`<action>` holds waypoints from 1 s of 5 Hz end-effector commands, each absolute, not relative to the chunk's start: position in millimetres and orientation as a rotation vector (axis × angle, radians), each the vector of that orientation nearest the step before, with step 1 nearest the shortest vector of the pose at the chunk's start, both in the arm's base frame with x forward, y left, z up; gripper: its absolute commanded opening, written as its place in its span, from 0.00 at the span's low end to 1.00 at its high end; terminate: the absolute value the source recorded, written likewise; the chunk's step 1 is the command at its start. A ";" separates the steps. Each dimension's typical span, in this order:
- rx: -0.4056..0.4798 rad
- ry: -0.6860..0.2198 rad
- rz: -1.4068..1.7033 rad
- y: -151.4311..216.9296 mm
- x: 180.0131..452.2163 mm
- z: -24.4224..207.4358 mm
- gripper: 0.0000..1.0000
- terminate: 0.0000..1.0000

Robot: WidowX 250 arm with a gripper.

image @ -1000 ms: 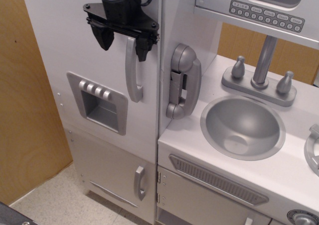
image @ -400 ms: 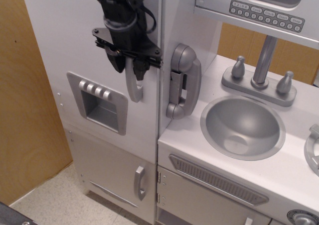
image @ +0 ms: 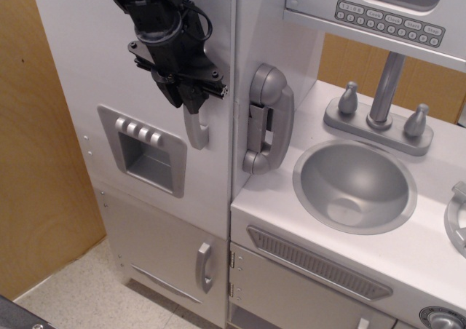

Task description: Open fridge

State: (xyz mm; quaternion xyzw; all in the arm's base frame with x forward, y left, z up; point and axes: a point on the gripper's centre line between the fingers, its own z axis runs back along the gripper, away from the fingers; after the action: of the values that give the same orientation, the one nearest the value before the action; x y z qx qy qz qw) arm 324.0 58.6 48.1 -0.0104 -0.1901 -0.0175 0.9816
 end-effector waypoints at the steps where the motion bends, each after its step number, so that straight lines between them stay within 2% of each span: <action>1: 0.031 -0.342 -0.023 78.4 293.4 70.0 0.00 0.00; 2: 0.061 -0.315 -0.058 85.0 272.5 62.0 0.00 0.00; 3: 0.106 -0.301 -0.005 84.4 252.3 59.4 1.00 0.00; 5: 0.025 -0.210 -0.027 44.7 235.3 56.8 1.00 0.00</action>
State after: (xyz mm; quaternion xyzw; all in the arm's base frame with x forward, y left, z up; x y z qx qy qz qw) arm 232.2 41.3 44.0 0.0049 -0.0821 -0.0121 0.9965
